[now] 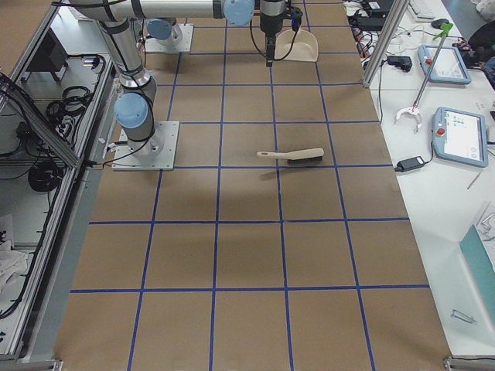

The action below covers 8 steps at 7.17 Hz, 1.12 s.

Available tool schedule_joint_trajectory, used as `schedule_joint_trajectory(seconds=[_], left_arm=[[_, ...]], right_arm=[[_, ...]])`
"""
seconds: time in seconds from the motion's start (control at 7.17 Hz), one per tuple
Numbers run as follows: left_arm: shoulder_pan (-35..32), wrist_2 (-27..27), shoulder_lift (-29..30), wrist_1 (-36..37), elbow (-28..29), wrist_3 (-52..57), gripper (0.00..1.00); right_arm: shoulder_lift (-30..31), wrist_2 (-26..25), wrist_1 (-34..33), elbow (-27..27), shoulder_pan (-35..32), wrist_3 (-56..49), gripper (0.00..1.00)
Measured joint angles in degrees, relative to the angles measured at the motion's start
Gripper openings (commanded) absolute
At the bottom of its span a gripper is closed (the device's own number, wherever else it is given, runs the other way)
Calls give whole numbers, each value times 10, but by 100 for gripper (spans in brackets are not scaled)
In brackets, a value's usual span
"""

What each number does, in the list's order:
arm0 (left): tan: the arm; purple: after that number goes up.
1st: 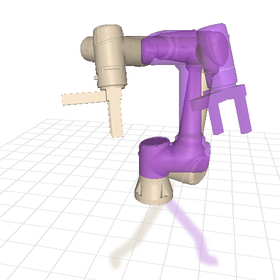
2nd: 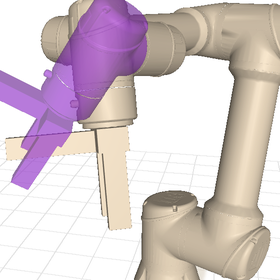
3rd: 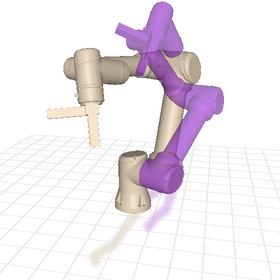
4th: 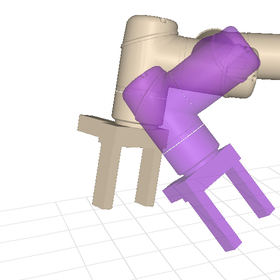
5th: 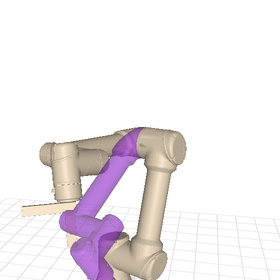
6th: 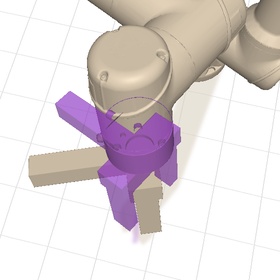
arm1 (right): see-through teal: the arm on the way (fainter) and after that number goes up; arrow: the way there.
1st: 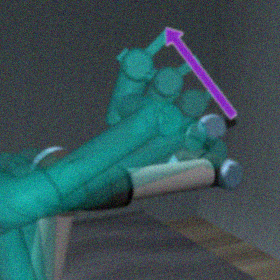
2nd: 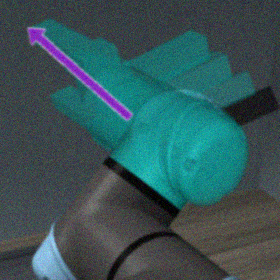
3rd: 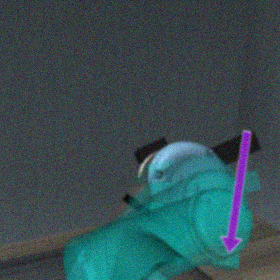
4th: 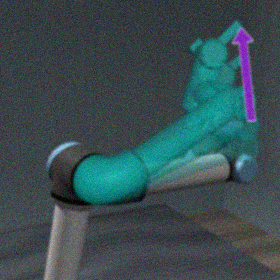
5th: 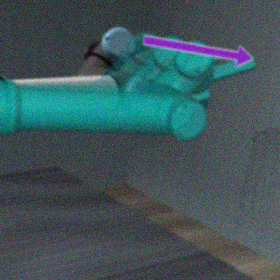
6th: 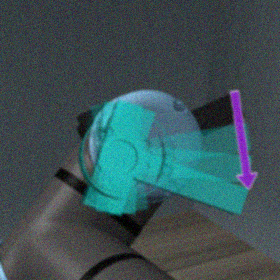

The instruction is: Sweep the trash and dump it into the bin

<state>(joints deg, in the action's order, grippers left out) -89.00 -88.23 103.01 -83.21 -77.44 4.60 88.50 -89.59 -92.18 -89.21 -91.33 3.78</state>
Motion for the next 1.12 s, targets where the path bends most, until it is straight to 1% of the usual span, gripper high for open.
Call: schedule_joint_trajectory(seconds=[0.28,0.56,1.12], left_arm=[[-25,-15,-14,-36,0,-33,100],[-29,-17,-40,-75,-3,-34,100],[-29,-15,-59,-85,-15,-32,100]], right_arm=[[0,0,1,0,0,0,100],[0,0,1,0,0,-1,100],[1,0,1,-1,-1,-1,100]])
